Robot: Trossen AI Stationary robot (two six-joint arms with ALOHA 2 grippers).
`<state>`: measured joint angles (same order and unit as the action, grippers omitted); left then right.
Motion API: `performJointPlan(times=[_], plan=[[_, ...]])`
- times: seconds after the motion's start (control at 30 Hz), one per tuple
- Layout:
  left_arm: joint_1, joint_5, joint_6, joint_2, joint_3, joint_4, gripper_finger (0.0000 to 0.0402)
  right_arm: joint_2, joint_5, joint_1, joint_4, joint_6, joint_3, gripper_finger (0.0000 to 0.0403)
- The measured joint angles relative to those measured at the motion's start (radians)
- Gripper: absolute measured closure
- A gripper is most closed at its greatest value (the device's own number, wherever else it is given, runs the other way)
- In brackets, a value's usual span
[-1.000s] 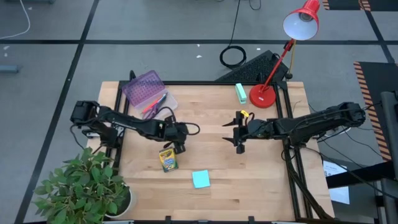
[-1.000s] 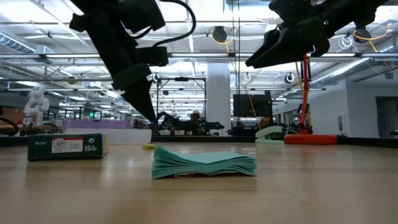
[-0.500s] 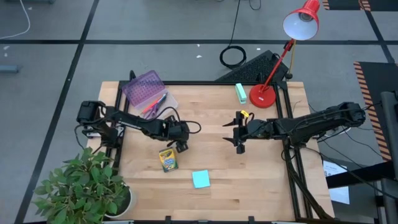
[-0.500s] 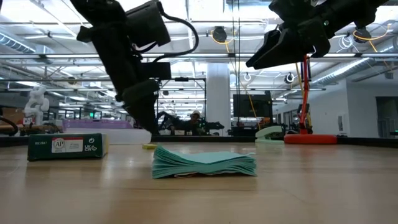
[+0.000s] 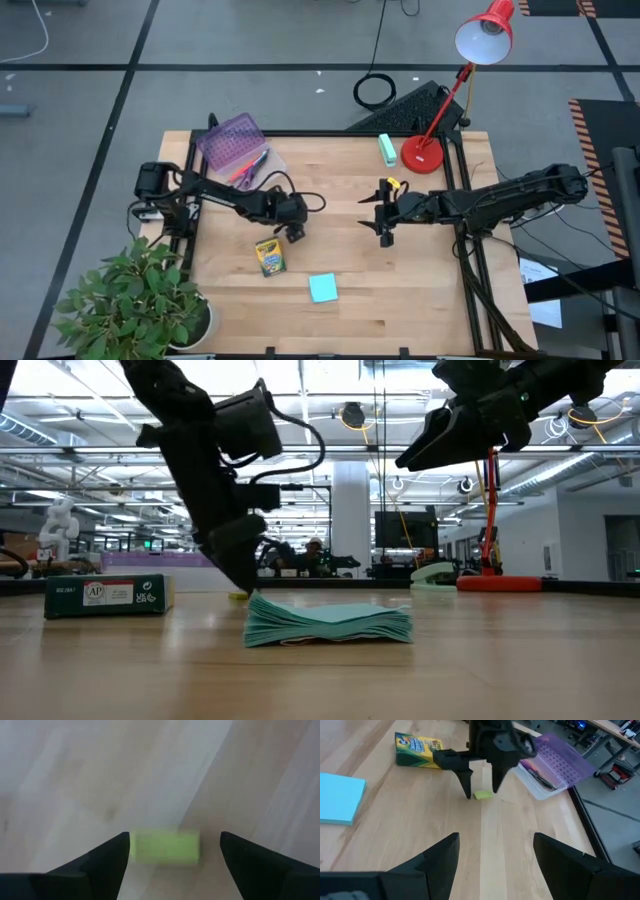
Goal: Pack school essentials
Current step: Put the yellow eraser into the purple supply box
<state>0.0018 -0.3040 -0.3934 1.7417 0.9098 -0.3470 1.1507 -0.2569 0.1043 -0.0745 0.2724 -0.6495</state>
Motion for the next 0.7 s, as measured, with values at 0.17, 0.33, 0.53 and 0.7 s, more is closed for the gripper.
performJointPlan(times=[0.17, 0.33, 0.53, 0.7], plan=[[0.021, 0.013, -0.011, 0.007, 0.000, -0.006, 0.0108, 0.000, 0.000, -0.006, -0.011, 0.009, 0.000, 0.0151], [0.037, 0.014, -0.014, 0.007, -0.001, -0.011, 0.0129, 0.000, 0.000, -0.018, -0.011, 0.009, 0.000, 0.0151], [0.043, 0.037, -0.024, 0.007, -0.001, -0.012, 0.0182, 0.000, 0.000, -0.019, -0.011, 0.002, 0.000, 0.0151], [0.043, 0.047, -0.023, 0.006, -0.001, -0.013, 0.0220, 0.000, 0.000, -0.019, -0.006, 0.002, 0.000, 0.0151]])
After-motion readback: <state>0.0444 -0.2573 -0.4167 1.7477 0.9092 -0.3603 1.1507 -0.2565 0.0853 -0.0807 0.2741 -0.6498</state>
